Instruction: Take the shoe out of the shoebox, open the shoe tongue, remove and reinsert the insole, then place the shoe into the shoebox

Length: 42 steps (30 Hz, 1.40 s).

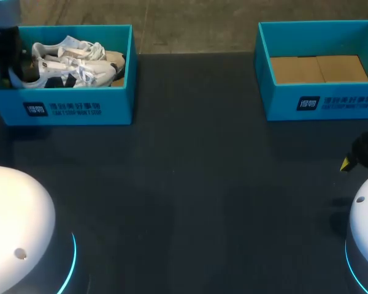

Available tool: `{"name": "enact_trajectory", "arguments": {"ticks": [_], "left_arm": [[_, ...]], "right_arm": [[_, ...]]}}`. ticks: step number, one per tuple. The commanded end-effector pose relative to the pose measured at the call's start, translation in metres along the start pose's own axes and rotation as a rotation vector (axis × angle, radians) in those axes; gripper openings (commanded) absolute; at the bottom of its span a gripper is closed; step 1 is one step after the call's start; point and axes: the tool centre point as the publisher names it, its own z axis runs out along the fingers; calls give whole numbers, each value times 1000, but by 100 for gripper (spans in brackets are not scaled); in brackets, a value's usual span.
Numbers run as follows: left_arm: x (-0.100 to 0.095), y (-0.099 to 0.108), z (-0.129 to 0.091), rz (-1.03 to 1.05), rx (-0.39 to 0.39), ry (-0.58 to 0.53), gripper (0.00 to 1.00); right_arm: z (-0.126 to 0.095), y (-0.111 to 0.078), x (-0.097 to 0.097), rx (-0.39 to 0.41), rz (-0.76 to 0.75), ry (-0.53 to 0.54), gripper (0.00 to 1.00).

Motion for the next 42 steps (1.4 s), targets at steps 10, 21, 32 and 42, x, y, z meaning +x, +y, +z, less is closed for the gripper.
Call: {"name": "enact_trajectory", "arguments": {"ticks": [10,21,32,42], "left_arm": [[12,-5,-37,-13,-38,-20,0],[27,-1,-73,-37,-82,-29,0],[45,3,-116,-41,-104,-31,0],[41,-23,-138,-21,-78,-43,0]], "right_arm": [[1,1,1,5,1,-2,100],[1,1,1,5,1,-2,100],[1,1,1,5,1,-2,100],[1,1,1,5,1,-2,100]]}}
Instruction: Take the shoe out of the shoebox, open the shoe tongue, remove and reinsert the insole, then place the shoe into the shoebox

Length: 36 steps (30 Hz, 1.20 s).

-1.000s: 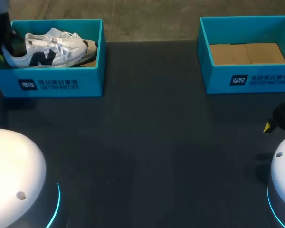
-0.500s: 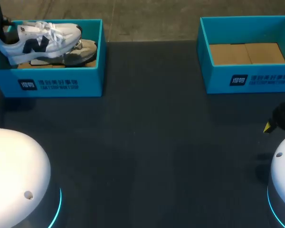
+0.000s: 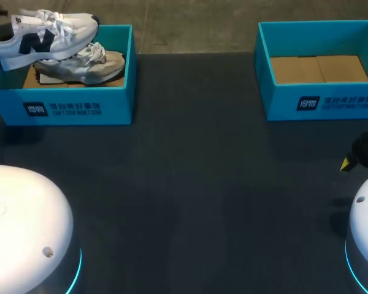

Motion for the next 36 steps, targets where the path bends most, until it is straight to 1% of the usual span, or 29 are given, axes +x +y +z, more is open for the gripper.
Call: {"name": "enact_trajectory", "arguments": {"ticks": [1,7,11,12,20,31,36], "left_arm": [[-3,-20,-14,15,-5,2,0],[-11,-53,-25,40,-21,25,0],[-19,-67,-30,48,-24,29,0],[-23,-73,-32,51,-28,33,0],[-42,-103,-36,64,-44,58,0],[-78,-143,-41,92,-62,57,0],[-98,-167,-43,111,-77,53,0]], "right_arm": [[1,1,1,4,1,-2,100],[1,1,1,4,1,-2,100],[1,1,1,4,1,-2,100],[1,1,1,4,1,-2,100],[1,1,1,4,1,-2,100],[1,1,1,4,1,-2,100],[1,1,1,4,1,-2,100]]}}
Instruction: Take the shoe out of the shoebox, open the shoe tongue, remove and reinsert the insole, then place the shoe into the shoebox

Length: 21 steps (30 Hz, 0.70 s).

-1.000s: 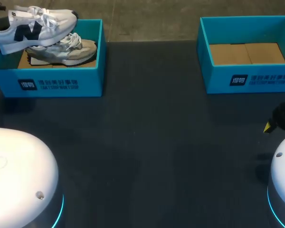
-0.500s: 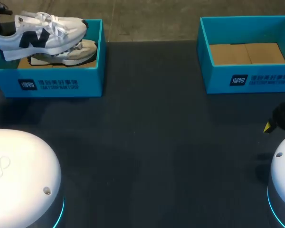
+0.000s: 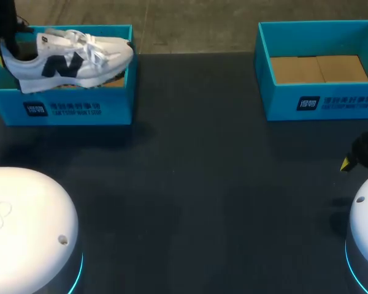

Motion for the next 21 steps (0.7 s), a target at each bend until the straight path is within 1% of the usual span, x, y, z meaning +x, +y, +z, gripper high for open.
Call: {"name": "enact_trajectory", "arguments": {"ticks": [1,7,11,16,21], "left_arm": [[-16,-26,-3,4,-100,10,0],[-46,-50,-1,22,-97,18,0],[-68,-75,2,53,-96,18,0],[-86,-97,6,68,-94,15,0],[-99,-115,9,84,-86,12,0]], "right_arm": [[1,1,1,4,1,-2,100],[1,1,1,4,1,-2,100],[1,1,1,4,1,-2,100],[1,1,1,4,1,-2,100],[1,1,1,4,1,-2,100]]}}
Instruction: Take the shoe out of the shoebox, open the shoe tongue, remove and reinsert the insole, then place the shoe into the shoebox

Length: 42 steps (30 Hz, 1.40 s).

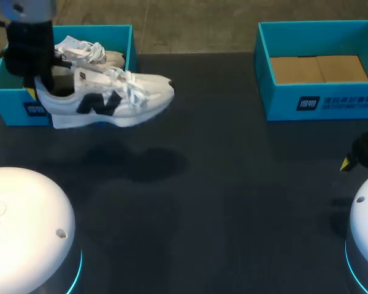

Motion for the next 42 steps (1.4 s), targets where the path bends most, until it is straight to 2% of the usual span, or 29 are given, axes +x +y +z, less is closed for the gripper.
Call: {"name": "enact_trajectory", "arguments": {"ticks": [1,17,34,42], "left_arm": [[-11,-20,2,10,-98,1,0],[-62,-72,20,61,-68,-9,0],[-96,-89,57,83,11,11,0],[-118,-102,72,79,12,25,0]], "right_arm": [[1,1,1,5,1,-2,100],[1,1,1,5,1,-2,100],[1,1,1,5,1,-2,100],[1,1,1,5,1,-2,100]]}}
